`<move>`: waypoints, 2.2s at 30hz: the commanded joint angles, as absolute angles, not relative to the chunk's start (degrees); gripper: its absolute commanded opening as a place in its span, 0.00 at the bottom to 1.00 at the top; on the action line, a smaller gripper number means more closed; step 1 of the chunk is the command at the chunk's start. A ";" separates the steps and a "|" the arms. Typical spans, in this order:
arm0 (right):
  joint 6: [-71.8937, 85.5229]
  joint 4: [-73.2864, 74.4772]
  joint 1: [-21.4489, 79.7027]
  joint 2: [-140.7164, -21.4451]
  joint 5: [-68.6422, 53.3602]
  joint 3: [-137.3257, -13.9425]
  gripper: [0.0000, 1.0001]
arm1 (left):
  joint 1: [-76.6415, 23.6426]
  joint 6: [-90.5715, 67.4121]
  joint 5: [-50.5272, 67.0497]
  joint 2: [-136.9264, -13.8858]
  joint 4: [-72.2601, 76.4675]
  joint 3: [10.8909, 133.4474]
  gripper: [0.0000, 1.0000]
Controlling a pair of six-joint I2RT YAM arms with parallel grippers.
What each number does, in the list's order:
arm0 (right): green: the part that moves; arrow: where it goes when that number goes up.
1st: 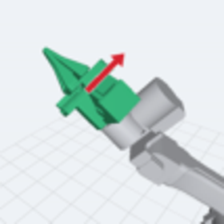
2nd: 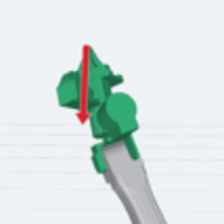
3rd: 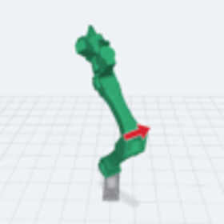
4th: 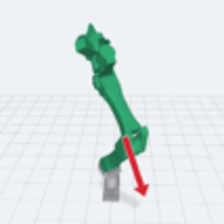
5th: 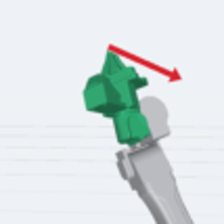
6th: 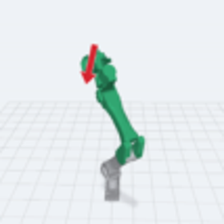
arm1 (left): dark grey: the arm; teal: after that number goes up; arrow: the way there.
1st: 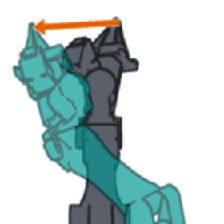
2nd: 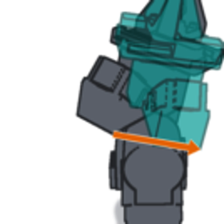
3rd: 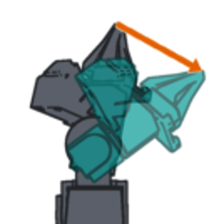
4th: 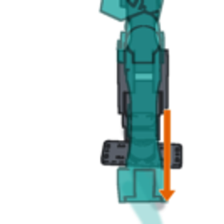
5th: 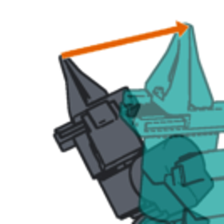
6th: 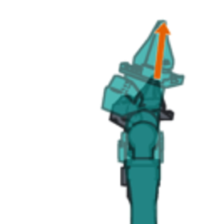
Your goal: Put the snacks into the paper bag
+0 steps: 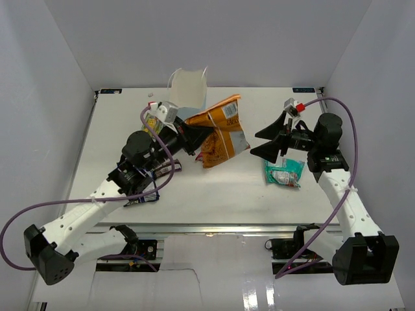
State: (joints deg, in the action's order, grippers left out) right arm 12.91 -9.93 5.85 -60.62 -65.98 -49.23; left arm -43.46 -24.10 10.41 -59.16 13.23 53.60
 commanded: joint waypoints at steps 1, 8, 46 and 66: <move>8.79 -6.68 2.73 -58.80 -65.12 -51.68 0.96 | -43.42 -19.87 -1.73 -55.81 11.08 62.63 0.00; 8.00 -6.50 -1.49 -59.49 -66.00 -47.73 0.96 | -43.51 -14.60 -11.65 -61.16 3.61 81.61 0.00; 2.02 -0.09 -1.85 -62.67 -61.00 -47.55 0.95 | -27.25 -12.13 -13.36 -91.75 -1.32 103.98 0.00; -4.03 4.47 -1.85 -64.60 -64.33 -48.07 0.95 | -25.66 -10.10 -10.38 -89.56 4.49 90.27 0.00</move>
State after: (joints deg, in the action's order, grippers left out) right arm 0.01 3.33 -1.54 -64.64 -61.63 -47.83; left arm -25.98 -10.15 -12.82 -94.78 0.03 90.74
